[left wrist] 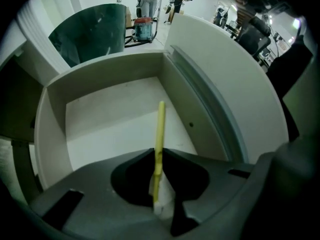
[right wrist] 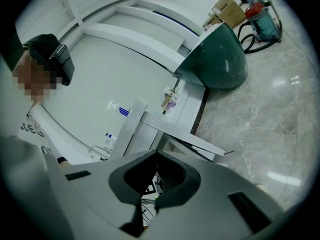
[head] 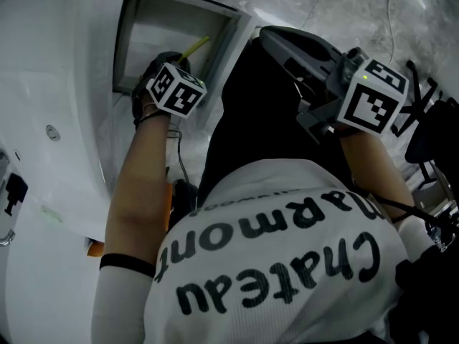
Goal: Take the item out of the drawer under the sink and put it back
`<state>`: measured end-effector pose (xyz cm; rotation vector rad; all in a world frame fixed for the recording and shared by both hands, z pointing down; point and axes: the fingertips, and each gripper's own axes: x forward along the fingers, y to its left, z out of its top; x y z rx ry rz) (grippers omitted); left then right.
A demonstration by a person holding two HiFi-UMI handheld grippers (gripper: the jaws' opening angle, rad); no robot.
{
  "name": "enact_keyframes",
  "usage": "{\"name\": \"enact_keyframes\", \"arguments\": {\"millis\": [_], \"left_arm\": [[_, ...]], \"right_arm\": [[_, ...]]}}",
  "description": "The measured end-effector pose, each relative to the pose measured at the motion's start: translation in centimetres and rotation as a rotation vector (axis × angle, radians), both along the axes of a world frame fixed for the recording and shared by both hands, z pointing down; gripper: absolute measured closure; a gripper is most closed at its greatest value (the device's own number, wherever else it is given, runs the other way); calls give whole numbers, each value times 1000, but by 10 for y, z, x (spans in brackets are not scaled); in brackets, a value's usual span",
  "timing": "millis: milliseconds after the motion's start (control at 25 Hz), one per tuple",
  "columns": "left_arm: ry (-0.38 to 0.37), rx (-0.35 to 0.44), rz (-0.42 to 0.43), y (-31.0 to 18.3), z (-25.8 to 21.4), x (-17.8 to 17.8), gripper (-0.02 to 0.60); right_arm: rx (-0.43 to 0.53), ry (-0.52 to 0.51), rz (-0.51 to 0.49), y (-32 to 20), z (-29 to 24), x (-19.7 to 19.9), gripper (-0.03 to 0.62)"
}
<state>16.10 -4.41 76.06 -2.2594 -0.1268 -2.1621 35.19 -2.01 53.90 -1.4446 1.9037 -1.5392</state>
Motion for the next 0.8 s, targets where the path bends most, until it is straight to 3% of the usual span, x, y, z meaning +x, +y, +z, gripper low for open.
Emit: {"name": "enact_keyframes", "arguments": {"millis": [320,480,560,800], "left_arm": [[11,-7,-22,2,-8,6,531],[110,19,-197,-6,-22,16,531],[142,36,-243,-9,-27,21,531],[142,46,-226,-9,-29,22,531]], "right_arm": [[23,47,28,6,-19,24,583],[30,51,23,3,-21,24,583],[34,54,15,2,-23,23,583],[47,55,4,-1,-28,22,583]]}}
